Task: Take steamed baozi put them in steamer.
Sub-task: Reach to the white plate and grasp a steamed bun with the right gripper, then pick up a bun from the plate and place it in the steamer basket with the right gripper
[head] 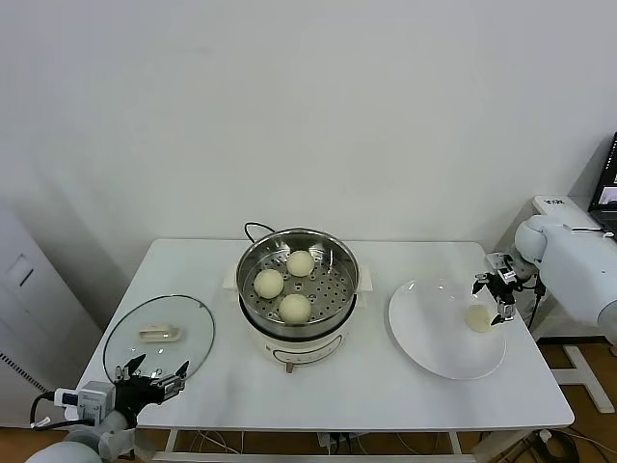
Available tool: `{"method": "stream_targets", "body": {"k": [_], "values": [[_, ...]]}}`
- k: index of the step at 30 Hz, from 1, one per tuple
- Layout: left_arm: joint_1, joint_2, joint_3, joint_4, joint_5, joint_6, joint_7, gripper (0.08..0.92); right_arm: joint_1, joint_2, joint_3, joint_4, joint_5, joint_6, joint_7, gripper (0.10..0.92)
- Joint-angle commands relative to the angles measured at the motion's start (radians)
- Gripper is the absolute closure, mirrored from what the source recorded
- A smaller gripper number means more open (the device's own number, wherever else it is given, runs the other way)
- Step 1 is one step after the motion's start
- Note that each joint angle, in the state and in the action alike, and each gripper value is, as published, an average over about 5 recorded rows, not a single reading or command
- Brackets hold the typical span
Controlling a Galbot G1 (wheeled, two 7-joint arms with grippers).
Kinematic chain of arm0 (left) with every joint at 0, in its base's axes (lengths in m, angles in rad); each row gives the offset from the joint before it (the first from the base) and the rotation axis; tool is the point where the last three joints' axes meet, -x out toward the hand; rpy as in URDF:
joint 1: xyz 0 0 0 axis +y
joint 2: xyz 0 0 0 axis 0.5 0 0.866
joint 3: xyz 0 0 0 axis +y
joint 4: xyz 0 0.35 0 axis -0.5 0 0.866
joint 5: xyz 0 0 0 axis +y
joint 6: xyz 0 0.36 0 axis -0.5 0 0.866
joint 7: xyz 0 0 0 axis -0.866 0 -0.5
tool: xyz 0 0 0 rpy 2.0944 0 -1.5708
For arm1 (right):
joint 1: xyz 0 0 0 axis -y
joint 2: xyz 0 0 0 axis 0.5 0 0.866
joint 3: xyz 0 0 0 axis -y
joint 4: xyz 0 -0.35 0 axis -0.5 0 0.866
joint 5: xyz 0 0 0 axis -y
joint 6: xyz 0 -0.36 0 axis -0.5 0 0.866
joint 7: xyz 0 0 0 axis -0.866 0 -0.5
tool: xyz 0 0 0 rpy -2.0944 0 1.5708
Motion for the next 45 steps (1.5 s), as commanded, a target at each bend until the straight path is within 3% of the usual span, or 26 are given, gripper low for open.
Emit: {"method": "stream_targets", "body": {"k": [1, 9, 25, 28, 36, 45], "values": [[0.001, -0.001, 0.001, 0.001, 0.002, -0.001, 0.001, 0.177, -0.063, 0.036, 0.112, -0.069, -0.082, 0.025, 0.032, 0.203], [0.001, -0.002, 0.001, 0.004, 0.002, -0.003, 0.001, 0.177, -0.08, 0.046, 0.138, -0.081, -0.108, 0.022, 0.032, 0.218], [0.003, -0.006, 0.002, 0.004, 0.013, 0.0, -0.005, 0.177, -0.046, 0.03, 0.098, -0.043, -0.068, 0.003, -0.017, 0.517], [0.004, -0.009, 0.002, 0.002, 0.017, 0.002, -0.007, 0.177, -0.005, 0.0, -0.002, 0.024, 0.029, -0.035, -0.036, 0.536], [0.001, -0.013, 0.002, -0.006, 0.02, 0.005, -0.011, 0.177, 0.4, -0.117, -0.516, 0.359, 0.497, -0.262, -0.063, 0.538], [0.0, -0.019, 0.009, -0.014, 0.026, 0.007, -0.015, 0.177, 0.771, -0.049, -0.859, 0.604, 0.849, -0.444, 0.003, 0.534]]}}
